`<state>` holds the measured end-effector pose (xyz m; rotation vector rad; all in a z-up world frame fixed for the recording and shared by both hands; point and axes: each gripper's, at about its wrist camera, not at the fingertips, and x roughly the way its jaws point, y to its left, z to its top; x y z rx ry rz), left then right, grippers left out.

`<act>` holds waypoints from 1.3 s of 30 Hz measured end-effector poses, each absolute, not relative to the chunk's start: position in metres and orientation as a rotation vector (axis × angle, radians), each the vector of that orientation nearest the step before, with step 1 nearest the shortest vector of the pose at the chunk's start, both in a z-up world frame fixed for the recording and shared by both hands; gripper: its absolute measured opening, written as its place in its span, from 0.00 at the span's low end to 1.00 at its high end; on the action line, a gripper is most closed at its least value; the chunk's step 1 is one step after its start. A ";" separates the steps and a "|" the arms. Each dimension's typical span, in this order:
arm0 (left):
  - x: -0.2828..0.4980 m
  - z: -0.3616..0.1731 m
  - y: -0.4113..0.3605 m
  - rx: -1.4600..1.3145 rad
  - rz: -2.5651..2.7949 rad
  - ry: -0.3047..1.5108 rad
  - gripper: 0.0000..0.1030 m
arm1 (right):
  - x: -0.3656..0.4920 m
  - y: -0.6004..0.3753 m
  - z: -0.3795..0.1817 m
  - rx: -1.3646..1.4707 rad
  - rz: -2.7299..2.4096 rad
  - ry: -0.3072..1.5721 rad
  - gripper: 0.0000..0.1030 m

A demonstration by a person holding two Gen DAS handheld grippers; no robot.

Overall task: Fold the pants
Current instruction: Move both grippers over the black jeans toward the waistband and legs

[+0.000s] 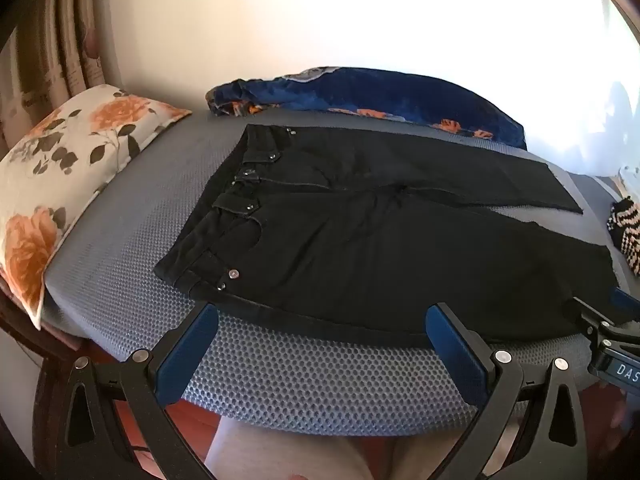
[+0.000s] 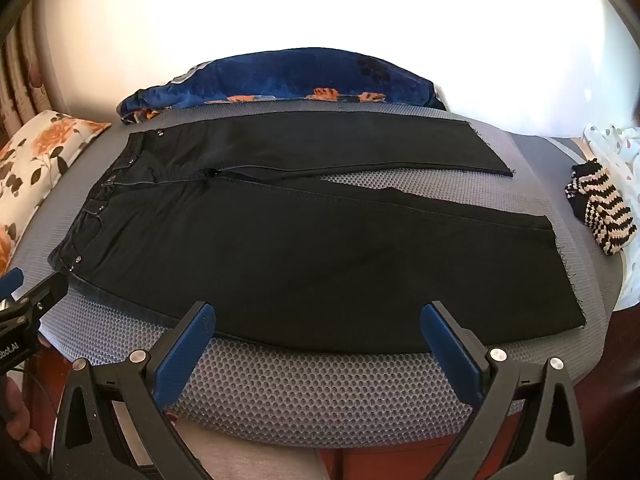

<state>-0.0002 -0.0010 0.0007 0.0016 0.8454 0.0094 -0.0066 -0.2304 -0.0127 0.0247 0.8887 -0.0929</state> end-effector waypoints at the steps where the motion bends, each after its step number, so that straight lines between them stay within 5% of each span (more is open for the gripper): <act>1: 0.000 0.002 -0.002 0.009 0.012 0.833 1.00 | -0.007 -0.230 -0.013 0.026 -0.092 0.886 0.99; 39: 0.018 0.037 0.043 -0.007 0.028 0.791 1.00 | 0.012 -0.230 0.020 0.021 -0.115 0.871 0.99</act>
